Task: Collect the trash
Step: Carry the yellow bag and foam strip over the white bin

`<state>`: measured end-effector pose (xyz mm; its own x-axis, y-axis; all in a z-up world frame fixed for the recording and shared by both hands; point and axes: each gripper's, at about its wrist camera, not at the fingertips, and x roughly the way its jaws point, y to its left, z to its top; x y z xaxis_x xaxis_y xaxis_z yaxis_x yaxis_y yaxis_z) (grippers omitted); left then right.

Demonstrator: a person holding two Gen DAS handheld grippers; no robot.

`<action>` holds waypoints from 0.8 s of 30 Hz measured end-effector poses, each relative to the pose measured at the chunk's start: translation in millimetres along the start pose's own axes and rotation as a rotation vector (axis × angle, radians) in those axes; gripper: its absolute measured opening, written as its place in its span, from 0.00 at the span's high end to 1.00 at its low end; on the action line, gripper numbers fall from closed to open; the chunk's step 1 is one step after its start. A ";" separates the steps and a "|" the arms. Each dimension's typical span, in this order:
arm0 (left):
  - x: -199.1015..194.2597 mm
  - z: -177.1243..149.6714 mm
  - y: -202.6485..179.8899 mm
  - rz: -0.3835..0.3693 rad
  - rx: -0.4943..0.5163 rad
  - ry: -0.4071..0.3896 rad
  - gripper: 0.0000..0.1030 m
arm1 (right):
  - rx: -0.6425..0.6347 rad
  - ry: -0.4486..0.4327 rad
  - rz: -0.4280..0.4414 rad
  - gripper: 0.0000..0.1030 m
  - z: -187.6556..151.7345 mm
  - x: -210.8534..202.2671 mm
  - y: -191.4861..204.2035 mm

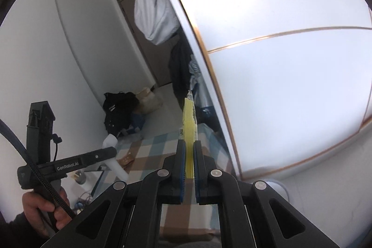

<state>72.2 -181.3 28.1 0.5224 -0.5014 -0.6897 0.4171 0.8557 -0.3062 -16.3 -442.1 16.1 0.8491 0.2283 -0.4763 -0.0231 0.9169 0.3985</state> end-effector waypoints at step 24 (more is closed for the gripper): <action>207.9 -22.6 -83.3 -0.148 0.147 0.414 0.93 | 0.275 0.264 -0.216 0.95 -79.4 85.9 -182.9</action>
<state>129.3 -354.0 -104.5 0.1205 -0.4984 -0.8585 0.5813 0.7365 -0.3460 19.0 -564.2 -160.0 0.6541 0.1496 -0.7415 0.3117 0.8398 0.4444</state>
